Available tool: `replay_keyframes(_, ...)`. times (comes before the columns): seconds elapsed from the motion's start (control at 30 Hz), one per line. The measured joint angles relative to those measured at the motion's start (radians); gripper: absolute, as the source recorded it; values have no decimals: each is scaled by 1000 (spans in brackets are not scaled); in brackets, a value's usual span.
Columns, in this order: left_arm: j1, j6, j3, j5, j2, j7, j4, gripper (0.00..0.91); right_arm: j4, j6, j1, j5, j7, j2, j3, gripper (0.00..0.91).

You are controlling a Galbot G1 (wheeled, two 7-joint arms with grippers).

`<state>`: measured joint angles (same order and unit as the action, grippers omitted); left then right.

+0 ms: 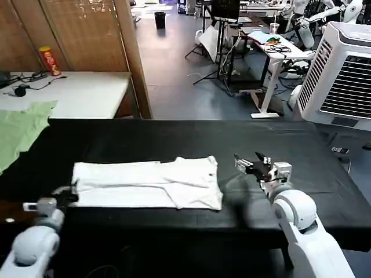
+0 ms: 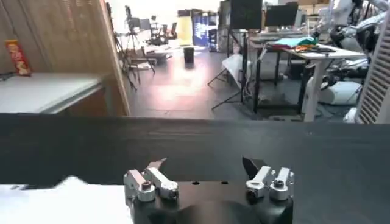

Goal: Fold and organize the clothes.

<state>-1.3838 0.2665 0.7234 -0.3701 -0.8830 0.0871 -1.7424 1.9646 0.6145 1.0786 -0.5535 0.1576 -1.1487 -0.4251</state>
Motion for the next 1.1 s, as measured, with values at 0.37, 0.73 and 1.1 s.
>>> replay_keyframes(0.37,7,90,-67,-90,-10,32,-154,0,6,-5,27,48,3,-20,-3,878)
replay_keyframes(0.73,102,173,-327,-394,-194,99,-329,0,8,-12,75,85,2,-35,-42,878)
replay_keyframes(1.1,212,175,-506,-386,-347,126,-286,0,8,-29,96,109,-6,-46,-45,878)
